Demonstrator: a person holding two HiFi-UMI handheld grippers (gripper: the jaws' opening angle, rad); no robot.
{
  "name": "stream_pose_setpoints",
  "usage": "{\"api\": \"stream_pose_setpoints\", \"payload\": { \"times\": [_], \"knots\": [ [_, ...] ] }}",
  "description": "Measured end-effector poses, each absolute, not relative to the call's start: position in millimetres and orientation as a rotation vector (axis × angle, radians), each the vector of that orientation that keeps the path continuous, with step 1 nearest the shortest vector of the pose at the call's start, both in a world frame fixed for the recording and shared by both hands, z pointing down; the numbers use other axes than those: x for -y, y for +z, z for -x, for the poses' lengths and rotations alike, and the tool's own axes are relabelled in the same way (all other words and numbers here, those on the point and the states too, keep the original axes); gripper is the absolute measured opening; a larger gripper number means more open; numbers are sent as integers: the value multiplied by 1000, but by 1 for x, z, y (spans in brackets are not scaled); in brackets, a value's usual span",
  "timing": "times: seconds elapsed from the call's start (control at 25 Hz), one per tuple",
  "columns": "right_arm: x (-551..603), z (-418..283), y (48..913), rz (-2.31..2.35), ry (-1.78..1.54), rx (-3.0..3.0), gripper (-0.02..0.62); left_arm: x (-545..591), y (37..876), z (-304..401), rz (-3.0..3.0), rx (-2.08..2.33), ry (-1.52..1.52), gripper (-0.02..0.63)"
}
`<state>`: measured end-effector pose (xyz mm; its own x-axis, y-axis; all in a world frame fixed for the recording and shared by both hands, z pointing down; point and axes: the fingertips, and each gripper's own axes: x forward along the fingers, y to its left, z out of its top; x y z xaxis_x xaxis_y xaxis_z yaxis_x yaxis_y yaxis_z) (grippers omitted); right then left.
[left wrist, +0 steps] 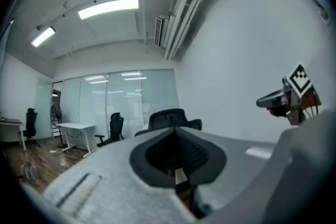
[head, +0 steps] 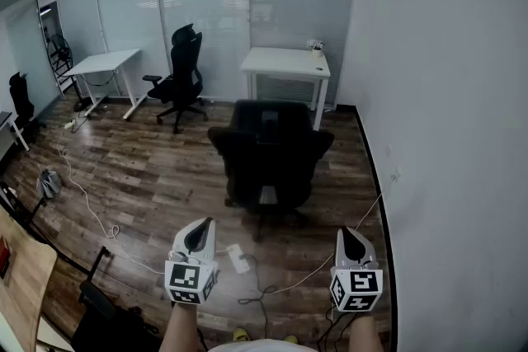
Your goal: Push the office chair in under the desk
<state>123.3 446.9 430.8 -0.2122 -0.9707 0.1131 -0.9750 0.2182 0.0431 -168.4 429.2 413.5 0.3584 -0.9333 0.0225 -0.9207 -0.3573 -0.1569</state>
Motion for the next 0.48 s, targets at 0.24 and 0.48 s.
{"api": "stream_pose_setpoints", "payload": {
  "times": [0.24,0.48],
  "knots": [
    [-451,-117,429,-1887,57,2370,2,-436,409,172,2498,-1711,-142,-2],
    [-451,-118,429,-1893,56,2381,2,-437,410,170,2488,-1707,-162,-2]
  ]
}}
